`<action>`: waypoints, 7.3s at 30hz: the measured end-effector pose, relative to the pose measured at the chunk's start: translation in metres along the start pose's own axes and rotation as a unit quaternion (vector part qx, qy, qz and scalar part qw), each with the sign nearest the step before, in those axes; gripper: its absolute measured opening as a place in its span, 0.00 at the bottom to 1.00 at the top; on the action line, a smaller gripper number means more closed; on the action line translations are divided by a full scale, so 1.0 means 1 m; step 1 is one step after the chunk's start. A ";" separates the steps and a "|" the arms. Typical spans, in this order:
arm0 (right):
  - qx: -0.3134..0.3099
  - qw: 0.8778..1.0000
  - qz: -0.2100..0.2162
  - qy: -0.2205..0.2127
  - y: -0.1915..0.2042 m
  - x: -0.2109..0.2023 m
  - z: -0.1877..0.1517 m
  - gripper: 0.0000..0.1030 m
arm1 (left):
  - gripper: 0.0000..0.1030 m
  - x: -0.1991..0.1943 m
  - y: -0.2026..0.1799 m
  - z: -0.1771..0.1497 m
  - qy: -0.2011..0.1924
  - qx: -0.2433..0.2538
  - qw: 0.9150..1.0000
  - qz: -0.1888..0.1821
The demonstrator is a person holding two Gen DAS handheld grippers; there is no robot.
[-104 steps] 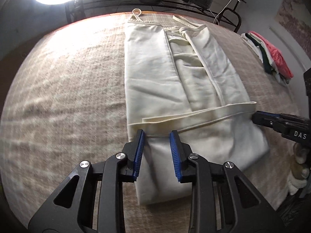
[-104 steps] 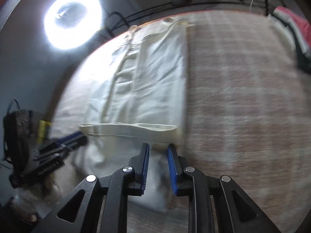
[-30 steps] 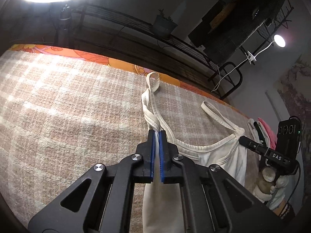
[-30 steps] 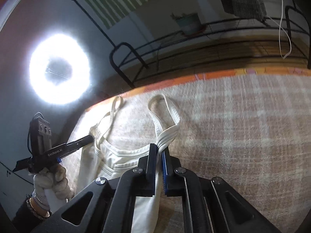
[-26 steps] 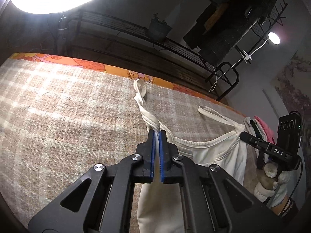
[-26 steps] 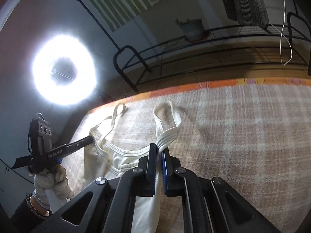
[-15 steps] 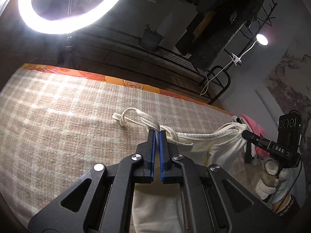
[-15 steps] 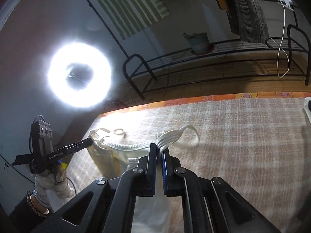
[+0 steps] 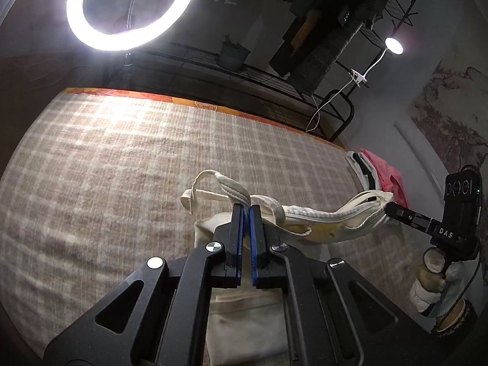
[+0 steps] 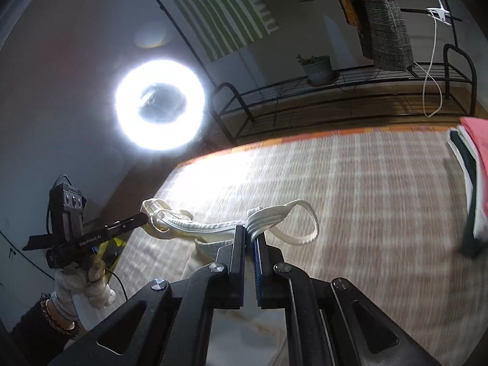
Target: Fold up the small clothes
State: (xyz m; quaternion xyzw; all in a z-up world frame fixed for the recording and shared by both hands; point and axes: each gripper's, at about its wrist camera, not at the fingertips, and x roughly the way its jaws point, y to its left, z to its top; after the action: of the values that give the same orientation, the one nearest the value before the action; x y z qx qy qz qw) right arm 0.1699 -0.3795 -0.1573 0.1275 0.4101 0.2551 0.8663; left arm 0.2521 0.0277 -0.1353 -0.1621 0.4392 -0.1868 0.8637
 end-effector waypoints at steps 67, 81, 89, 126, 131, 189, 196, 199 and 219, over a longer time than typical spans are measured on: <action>-0.048 0.974 -0.031 0.221 0.048 0.013 -0.147 0.27 | 0.01 -0.033 -0.014 -0.132 0.176 0.095 0.978 0.050; -0.023 0.987 -0.034 0.154 0.031 0.021 -0.116 0.31 | 0.01 0.023 -0.022 -0.118 0.205 0.097 0.974 0.021; -0.031 0.976 -0.087 0.195 0.015 0.041 -0.131 0.27 | 0.01 -0.006 -0.020 -0.161 0.245 0.157 0.955 0.053; 0.237 0.968 0.017 0.084 -0.098 0.088 -0.060 0.22 | 0.06 0.088 0.068 -0.045 0.121 -0.230 0.965 -0.046; 0.228 0.970 0.010 0.080 -0.097 0.093 -0.062 0.01 | 0.02 0.082 0.053 -0.047 0.098 -0.195 0.976 -0.017; -0.148 0.974 -0.034 0.168 0.064 0.073 -0.127 0.19 | 0.08 0.024 0.006 -0.123 0.127 0.014 0.991 0.036; -0.111 0.980 0.002 0.165 0.027 0.021 -0.129 0.36 | 0.35 -0.006 0.046 -0.113 0.102 -0.066 0.993 0.011; -0.065 0.989 0.001 0.132 0.004 0.004 -0.118 0.44 | 0.35 -0.006 0.064 -0.106 0.100 -0.107 0.989 0.000; 0.186 0.973 0.101 0.095 -0.110 0.025 -0.104 0.41 | 0.36 0.038 0.090 -0.099 0.143 -0.206 0.964 -0.090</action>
State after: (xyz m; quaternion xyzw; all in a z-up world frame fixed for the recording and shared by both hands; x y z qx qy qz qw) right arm 0.1395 -0.4568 -0.2864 0.3022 0.5157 0.2721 0.7541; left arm 0.2082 0.0775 -0.2575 -0.3473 0.5709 -0.1900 0.7193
